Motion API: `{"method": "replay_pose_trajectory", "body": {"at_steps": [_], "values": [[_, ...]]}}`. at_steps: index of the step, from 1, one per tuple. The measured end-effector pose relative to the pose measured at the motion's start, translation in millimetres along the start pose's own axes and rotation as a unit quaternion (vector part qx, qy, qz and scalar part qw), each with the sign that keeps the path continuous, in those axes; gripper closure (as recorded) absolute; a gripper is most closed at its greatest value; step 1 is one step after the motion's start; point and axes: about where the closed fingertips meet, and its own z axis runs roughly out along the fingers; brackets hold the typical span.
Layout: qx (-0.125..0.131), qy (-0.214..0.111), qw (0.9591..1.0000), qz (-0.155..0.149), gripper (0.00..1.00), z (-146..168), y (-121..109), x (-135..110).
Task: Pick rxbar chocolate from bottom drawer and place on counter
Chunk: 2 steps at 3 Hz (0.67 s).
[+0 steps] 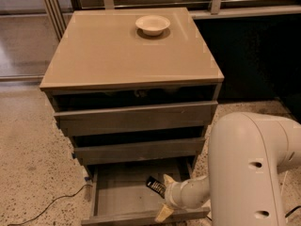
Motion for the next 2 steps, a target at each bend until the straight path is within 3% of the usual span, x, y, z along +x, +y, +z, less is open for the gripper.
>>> {"method": "replay_pose_trajectory", "body": {"at_steps": [2], "values": [[0.024,0.012,0.999,0.035,0.0,28,-21,10]]}}
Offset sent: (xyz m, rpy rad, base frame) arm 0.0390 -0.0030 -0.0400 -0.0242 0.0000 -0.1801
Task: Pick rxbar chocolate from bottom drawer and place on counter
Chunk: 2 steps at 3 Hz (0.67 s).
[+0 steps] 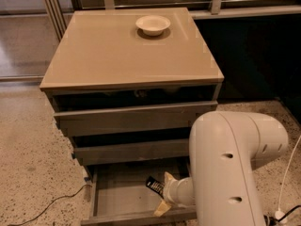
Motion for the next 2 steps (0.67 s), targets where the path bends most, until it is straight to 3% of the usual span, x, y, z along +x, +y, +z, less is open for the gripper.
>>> {"method": "replay_pose_trajectory", "body": {"at_steps": [1,2], "values": [[0.012,-0.002,0.9992,0.039,0.0,10.5,-7.3,6.4],[0.013,-0.002,0.9989,0.044,0.0,12.0,-8.1,7.3]]}}
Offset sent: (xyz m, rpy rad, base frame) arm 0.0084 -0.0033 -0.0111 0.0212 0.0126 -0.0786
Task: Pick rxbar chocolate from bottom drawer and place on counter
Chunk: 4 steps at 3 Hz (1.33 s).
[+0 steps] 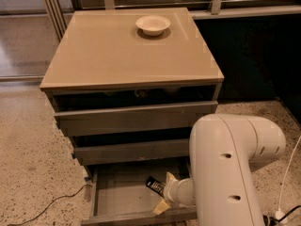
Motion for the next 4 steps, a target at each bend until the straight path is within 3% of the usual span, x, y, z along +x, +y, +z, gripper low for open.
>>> {"method": "replay_pose_trajectory", "body": {"at_steps": [4], "values": [[0.027,-0.002,0.9984,0.05,0.0,37,-15,3]]}}
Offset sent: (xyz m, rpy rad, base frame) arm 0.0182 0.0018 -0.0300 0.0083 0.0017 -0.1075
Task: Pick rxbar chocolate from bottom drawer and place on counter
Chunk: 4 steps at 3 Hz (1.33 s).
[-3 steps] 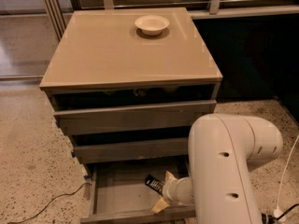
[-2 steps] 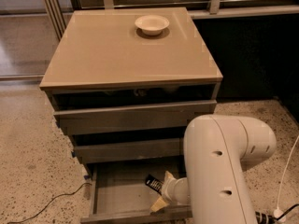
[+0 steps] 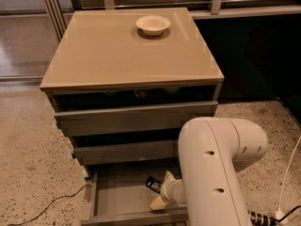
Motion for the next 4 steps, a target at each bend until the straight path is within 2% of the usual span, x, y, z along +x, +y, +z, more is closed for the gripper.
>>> {"method": "replay_pose_trajectory", "body": {"at_steps": [2,4], "values": [[0.026,-0.003,0.9992,0.031,0.0,19,-5,-2],[0.028,0.0,0.9989,0.037,0.0,48,-3,3]]}}
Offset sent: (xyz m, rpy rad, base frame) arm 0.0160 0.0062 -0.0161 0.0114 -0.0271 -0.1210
